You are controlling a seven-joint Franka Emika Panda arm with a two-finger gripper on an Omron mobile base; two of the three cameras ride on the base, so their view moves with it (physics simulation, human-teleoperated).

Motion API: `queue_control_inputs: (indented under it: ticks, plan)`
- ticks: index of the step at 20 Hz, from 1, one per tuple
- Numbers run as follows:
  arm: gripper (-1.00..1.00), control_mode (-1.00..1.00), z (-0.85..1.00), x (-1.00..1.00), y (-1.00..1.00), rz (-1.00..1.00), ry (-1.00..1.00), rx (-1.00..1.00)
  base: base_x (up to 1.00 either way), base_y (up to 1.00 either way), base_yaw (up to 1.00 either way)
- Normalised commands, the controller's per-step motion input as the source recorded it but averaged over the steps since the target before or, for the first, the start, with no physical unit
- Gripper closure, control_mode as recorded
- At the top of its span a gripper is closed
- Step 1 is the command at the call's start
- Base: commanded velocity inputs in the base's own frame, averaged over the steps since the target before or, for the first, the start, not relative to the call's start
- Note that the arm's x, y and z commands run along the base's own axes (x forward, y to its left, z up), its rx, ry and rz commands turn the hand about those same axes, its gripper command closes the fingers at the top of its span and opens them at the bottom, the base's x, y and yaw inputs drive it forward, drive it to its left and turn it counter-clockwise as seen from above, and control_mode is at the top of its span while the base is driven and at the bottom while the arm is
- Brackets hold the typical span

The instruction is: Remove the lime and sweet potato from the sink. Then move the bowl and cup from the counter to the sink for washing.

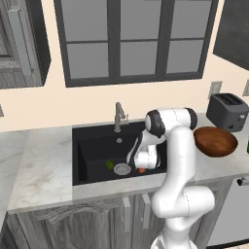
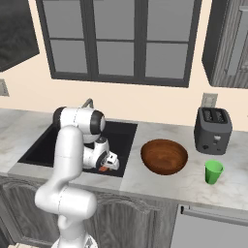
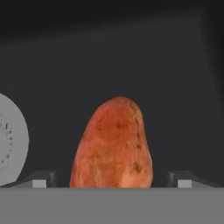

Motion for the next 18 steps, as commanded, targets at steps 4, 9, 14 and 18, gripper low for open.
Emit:
queue_control_inputs:
  ticks: [4,9,14,18]
  plan:
    - [-1.00,-1.00,-0.11,0.07,0.00,0.00,0.00,0.00,0.00,0.00,0.00]
    - [1.00,-1.00,-0.11,0.01,0.01,0.00,0.01,0.00,0.00,0.00,0.00]
    - [1.00,-1.00,-0.03,0.00,0.00,0.00,0.01,0.00,0.00,0.00,0.00]
    - [1.00,-1.00,0.02,-0.01,0.00,0.00,0.02,0.00,0.00,0.00,0.00]
